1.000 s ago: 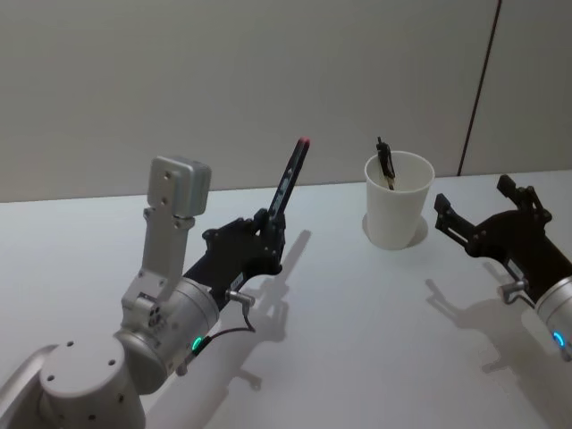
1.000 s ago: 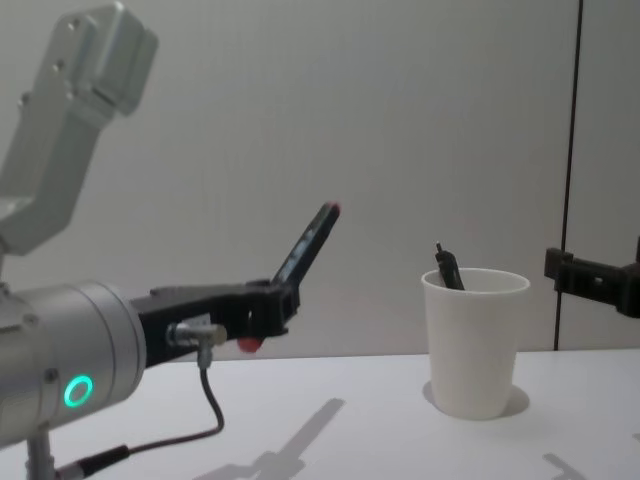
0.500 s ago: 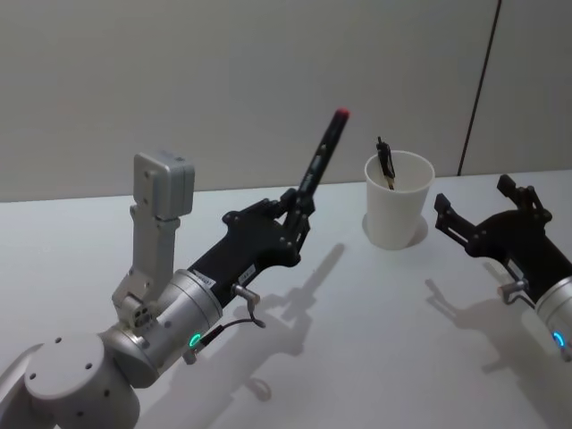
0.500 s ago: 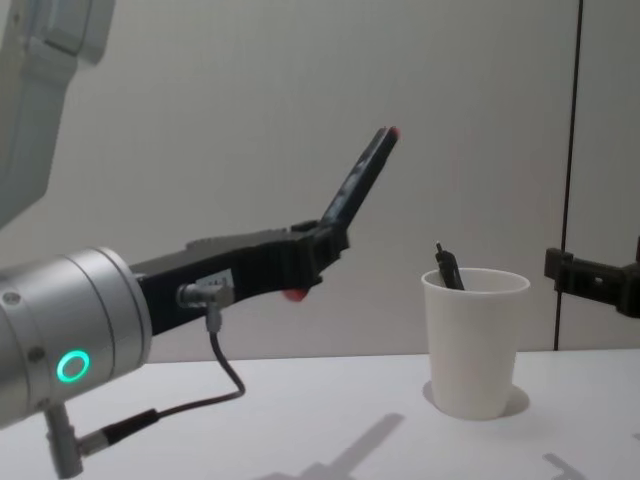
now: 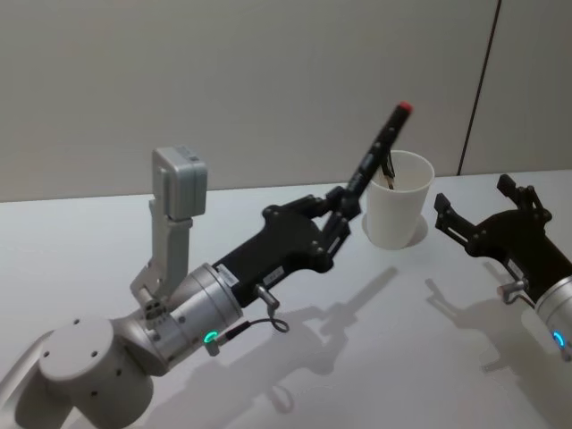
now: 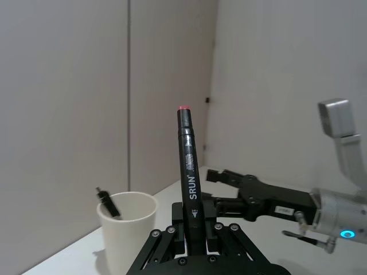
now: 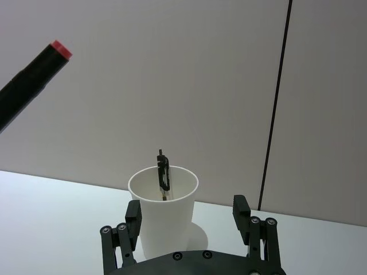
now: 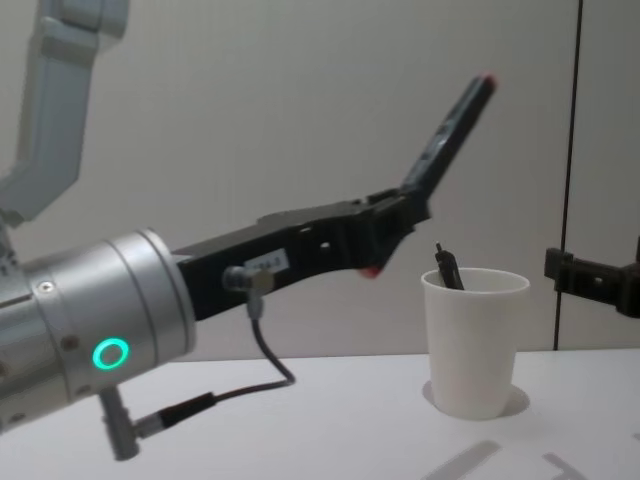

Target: Place the pen into the pen holder.

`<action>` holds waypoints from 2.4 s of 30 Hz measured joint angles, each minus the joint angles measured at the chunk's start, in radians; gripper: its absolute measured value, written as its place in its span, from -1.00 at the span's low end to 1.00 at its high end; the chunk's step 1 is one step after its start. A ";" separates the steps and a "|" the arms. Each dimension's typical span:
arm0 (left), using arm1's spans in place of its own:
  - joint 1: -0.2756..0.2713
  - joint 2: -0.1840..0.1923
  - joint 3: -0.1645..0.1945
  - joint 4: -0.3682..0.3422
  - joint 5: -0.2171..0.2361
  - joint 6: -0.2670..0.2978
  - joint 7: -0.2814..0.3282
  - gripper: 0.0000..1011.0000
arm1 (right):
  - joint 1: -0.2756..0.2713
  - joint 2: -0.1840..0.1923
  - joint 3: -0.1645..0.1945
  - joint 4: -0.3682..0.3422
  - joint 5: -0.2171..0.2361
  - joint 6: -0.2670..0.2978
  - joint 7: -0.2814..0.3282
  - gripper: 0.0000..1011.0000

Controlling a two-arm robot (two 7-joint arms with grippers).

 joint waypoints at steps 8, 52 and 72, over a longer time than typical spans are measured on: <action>-0.042 -0.030 0.016 0.051 -0.004 -0.007 -0.108 -0.62 | 0.000 0.000 0.000 0.000 0.000 0.000 0.000 0.98; -0.067 -0.052 0.045 0.108 0.030 -0.035 -0.129 -0.62 | -0.111 0.107 0.060 -0.231 0.204 0.097 0.070 0.98; -0.061 -0.049 0.046 0.108 0.032 -0.056 -0.089 -0.62 | -0.113 0.108 0.065 -0.241 0.223 0.100 0.077 0.98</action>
